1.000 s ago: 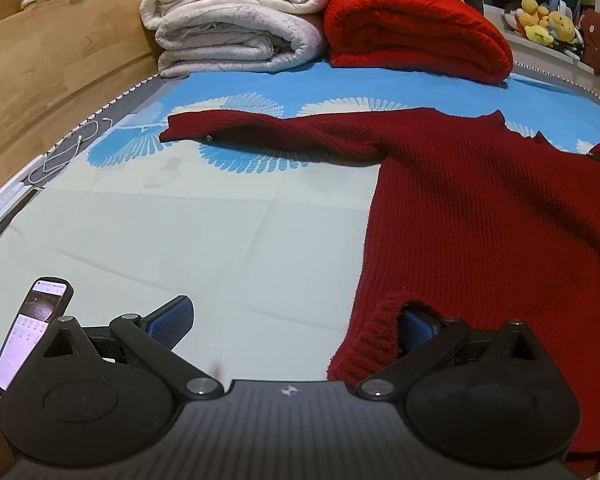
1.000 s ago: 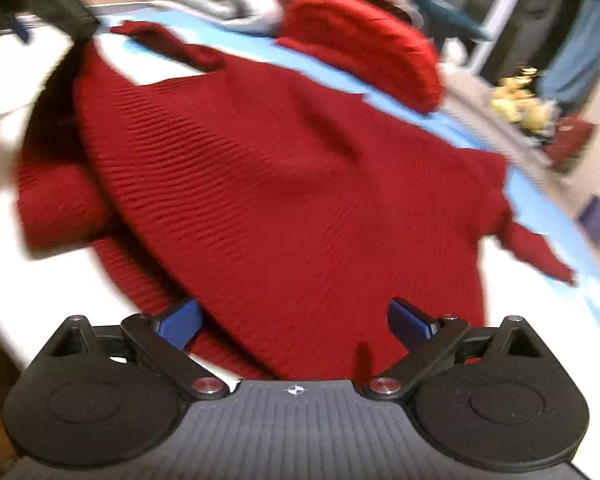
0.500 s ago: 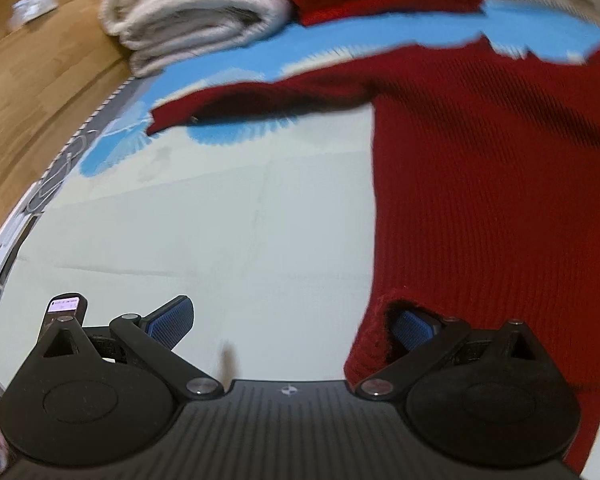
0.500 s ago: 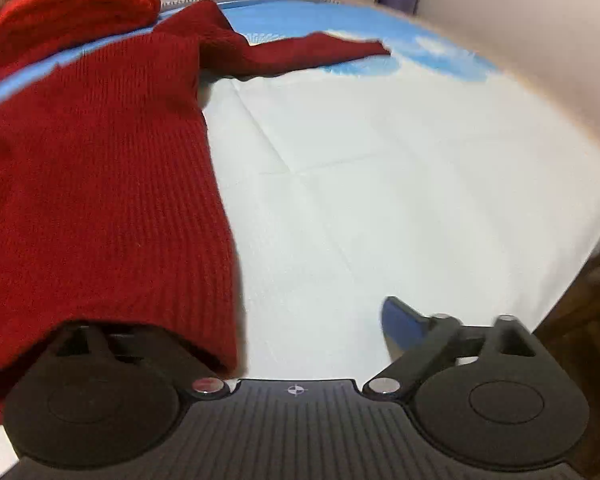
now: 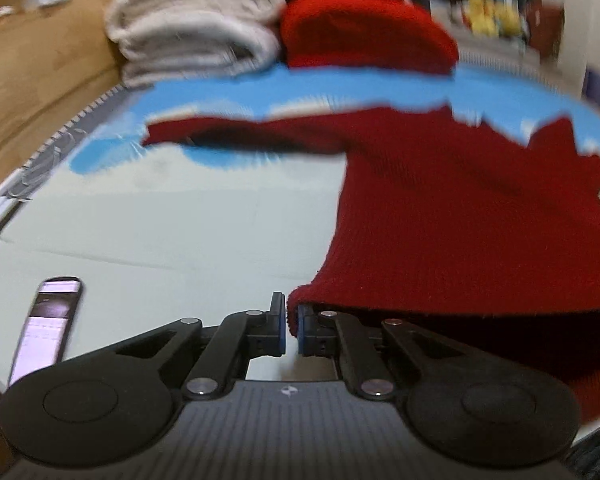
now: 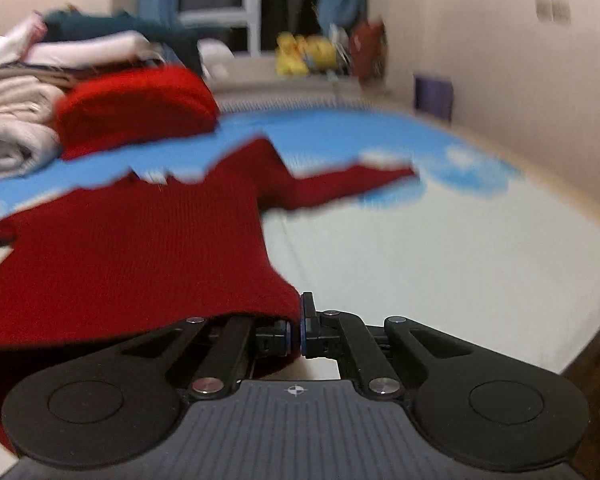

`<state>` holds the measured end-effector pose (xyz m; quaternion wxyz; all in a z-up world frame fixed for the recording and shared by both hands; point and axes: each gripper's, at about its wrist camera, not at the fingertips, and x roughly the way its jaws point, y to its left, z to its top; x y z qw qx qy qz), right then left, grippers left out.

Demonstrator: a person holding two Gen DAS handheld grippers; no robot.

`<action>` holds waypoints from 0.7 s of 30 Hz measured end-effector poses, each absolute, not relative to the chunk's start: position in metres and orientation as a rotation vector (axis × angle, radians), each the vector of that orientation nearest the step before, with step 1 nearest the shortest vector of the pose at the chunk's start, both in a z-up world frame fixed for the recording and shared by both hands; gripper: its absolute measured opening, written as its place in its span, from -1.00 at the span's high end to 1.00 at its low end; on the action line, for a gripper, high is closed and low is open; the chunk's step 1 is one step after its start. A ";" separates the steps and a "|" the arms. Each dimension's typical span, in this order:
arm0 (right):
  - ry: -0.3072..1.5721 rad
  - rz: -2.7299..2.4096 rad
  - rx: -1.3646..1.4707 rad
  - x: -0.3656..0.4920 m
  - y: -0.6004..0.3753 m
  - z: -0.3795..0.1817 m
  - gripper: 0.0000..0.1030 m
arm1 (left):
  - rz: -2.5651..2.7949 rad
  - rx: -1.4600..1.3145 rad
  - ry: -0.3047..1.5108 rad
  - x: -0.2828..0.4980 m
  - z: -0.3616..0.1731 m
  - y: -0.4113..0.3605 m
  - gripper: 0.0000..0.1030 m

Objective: Fold small clothes

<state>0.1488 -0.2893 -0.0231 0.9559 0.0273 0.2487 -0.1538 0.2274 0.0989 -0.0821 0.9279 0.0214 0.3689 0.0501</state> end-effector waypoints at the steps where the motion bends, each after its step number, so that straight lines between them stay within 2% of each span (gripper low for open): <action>1: 0.487 -0.291 0.039 0.145 -0.291 -0.011 0.94 | 0.104 0.035 0.742 0.218 -0.079 0.105 0.89; 5: 0.527 -0.251 -0.095 0.145 -0.290 0.003 0.93 | 0.085 0.041 0.813 0.211 -0.084 0.112 0.86; 9: 0.772 -0.257 -0.104 0.156 -0.297 -0.045 0.93 | 0.112 0.244 0.907 0.209 -0.109 0.096 0.64; 10: 0.827 -0.252 -0.068 0.157 -0.302 -0.059 0.77 | 0.112 0.288 0.941 0.210 -0.117 0.094 0.33; 11: 0.899 -0.259 -0.033 0.158 -0.307 -0.072 0.55 | 0.126 0.330 0.974 0.210 -0.124 0.094 -0.13; 12: 0.941 -0.275 0.003 0.157 -0.311 -0.078 0.46 | 0.152 0.375 0.996 0.209 -0.131 0.095 -0.31; 13: 0.941 -0.288 0.033 0.155 -0.318 -0.080 0.28 | 0.184 0.413 1.001 0.204 -0.135 0.096 -0.54; 14: 0.914 -0.299 0.042 0.151 -0.322 -0.077 0.05 | 0.209 0.439 0.995 0.198 -0.138 0.099 -0.67; 16: 0.866 -0.305 0.056 0.142 -0.330 -0.069 -0.28 | 0.203 0.390 0.969 0.190 -0.131 0.111 -0.67; 21: 0.816 -0.207 0.290 0.113 -0.359 -0.047 -0.33 | 0.171 0.098 0.881 0.184 -0.099 0.146 -0.67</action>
